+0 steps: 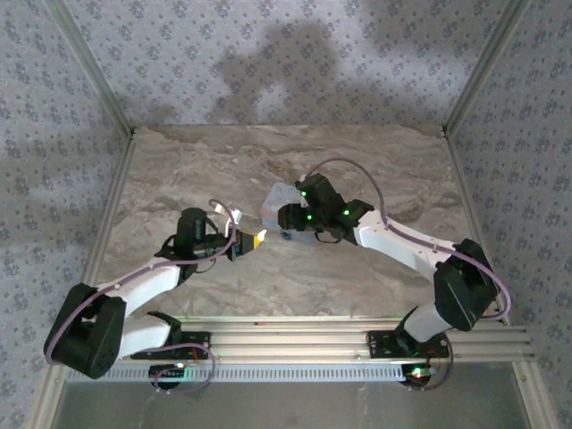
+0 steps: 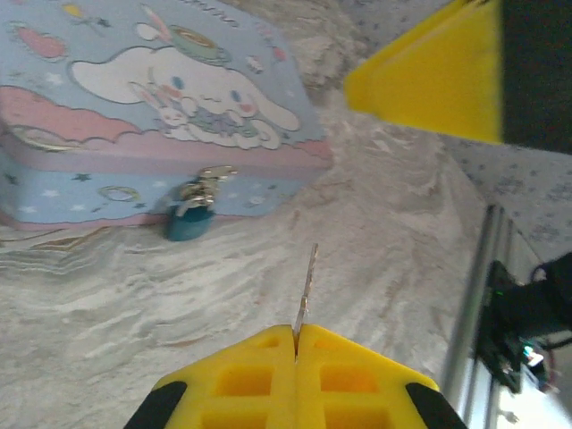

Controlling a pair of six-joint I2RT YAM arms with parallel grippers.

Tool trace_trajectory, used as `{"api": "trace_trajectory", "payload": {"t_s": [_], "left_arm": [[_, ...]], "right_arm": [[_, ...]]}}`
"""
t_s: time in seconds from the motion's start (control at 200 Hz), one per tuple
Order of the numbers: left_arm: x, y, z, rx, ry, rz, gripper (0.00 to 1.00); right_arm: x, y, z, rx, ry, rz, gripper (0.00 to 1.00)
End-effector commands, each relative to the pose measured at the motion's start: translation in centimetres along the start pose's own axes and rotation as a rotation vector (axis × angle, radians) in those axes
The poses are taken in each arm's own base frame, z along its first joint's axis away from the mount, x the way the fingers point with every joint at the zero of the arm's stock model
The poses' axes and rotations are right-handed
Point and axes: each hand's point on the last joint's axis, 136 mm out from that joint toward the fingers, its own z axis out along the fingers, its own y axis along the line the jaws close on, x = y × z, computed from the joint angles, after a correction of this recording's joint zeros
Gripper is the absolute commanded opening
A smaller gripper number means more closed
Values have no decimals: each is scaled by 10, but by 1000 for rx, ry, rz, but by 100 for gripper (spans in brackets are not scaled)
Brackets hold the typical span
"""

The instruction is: Unlock a padlock with a key

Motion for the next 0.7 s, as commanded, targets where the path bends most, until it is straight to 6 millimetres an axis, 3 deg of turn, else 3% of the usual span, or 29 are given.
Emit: {"api": "trace_trajectory", "payload": {"t_s": [0.0,0.105,0.275,0.59,0.695], "left_arm": [[-13,-33,-7,148,3,51,0],[-16,-45,-10,204,2,50,0],[-21,-48,-14,216,-11,30,0],[-34,-47,-22,238,-54,-23,0],[-35,-45,-24,237,-61,-34,0]], "right_arm": [[8,52,0,-267,41,6,53],[14,62,5,-331,61,13,50],[15,73,5,-407,60,29,32],[26,80,0,-426,85,-4,36],[25,78,-3,-420,72,-5,25]]}}
